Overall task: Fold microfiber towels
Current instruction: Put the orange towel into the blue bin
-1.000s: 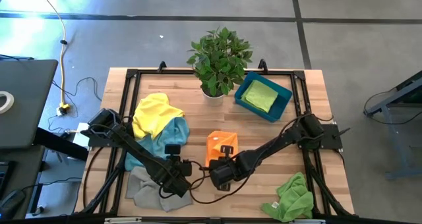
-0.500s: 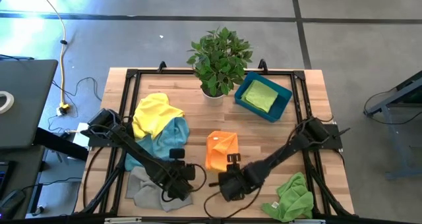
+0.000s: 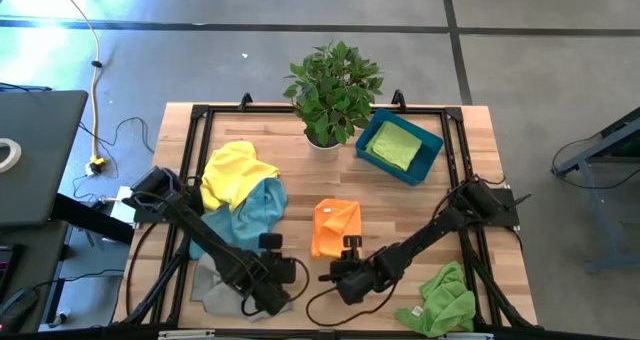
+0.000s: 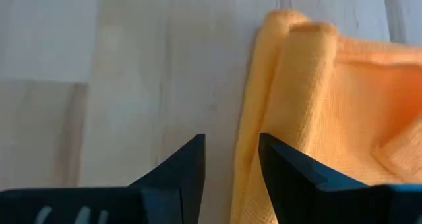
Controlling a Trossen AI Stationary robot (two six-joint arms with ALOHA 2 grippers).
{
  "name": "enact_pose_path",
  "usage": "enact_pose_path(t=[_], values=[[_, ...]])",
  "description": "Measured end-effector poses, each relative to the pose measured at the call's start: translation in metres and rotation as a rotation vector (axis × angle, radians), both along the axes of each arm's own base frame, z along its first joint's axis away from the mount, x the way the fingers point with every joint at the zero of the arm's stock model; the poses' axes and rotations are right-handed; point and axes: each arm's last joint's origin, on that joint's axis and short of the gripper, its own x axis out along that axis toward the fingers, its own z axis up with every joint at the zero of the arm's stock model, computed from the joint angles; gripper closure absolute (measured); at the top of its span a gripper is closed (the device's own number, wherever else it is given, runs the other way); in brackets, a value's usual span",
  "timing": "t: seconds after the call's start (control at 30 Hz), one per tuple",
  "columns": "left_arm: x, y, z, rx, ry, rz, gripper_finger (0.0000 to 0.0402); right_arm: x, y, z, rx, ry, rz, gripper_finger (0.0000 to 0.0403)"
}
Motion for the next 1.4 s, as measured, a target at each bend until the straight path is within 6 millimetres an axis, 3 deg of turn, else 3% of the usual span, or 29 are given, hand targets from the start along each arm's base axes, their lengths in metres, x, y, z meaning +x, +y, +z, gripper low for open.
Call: enact_pose_path(t=[0.17, 0.3, 0.83, 1.2, 1.4], values=[[-0.004, -0.006, 0.000, 0.007, -0.005, -0.015, 0.0303, -0.001, 0.018, 0.018, -0.063, -0.071, 0.039, 0.0269], [-0.006, -0.009, 0.000, 0.021, -0.025, -0.006, 0.0303, -0.004, 0.012, 0.017, -0.164, -0.077, -0.028, 0.0269], [-0.019, -0.028, 0.001, 0.021, -0.070, 0.021, 0.0303, -0.007, -0.015, -0.025, 0.018, -0.061, -0.158, 0.0269], [-0.022, -0.032, 0.001, 0.033, -0.094, 0.028, 0.0303, -0.010, -0.023, -0.037, 0.014, -0.118, -0.173, 0.0271], [-0.022, -0.032, 0.001, 0.043, -0.103, 0.031, 0.0303, -0.010, -0.030, -0.042, 0.002, -0.129, -0.184, 0.0326]])
